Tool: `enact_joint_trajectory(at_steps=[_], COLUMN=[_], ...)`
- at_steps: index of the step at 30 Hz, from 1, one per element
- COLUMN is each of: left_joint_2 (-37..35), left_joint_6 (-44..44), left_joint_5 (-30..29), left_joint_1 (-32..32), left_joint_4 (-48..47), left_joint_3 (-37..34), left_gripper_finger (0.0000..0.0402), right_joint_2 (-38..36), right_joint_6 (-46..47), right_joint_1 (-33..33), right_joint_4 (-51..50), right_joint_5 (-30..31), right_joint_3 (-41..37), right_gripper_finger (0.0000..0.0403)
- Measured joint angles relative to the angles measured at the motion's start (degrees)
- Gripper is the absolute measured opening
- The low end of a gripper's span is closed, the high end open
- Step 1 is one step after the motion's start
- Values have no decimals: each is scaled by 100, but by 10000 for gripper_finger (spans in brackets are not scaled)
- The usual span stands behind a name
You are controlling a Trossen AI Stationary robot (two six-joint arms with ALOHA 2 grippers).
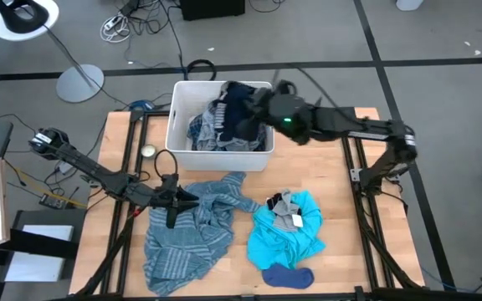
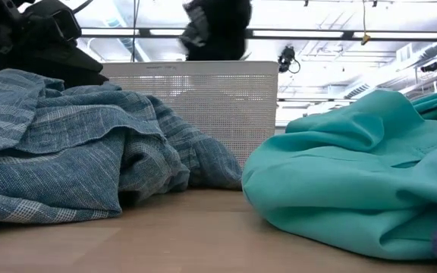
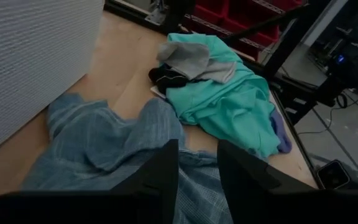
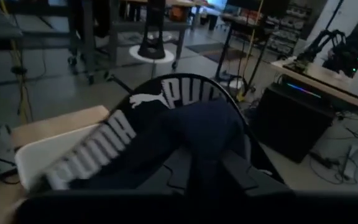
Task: Sort clothes
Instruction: Put the dark blue underwear into the white laundry bin
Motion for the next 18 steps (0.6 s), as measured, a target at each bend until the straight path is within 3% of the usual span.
enact_joint_trajectory(at_steps=[10, 18], left_joint_2=[6, 6], left_joint_6=[12, 12], left_joint_5=[17, 109], left_joint_1=[1, 0], left_joint_4=[-34, -34], left_joint_3=[0, 0], left_gripper_finger=[117, 117], right_joint_2=[1487, 2096], right_joint_6=[556, 1311], right_joint_1=[-551, -991], right_joint_4=[814, 316], right_joint_5=[-2071, -3297], right_joint_3=[306, 308], right_gripper_finger=[62, 151])
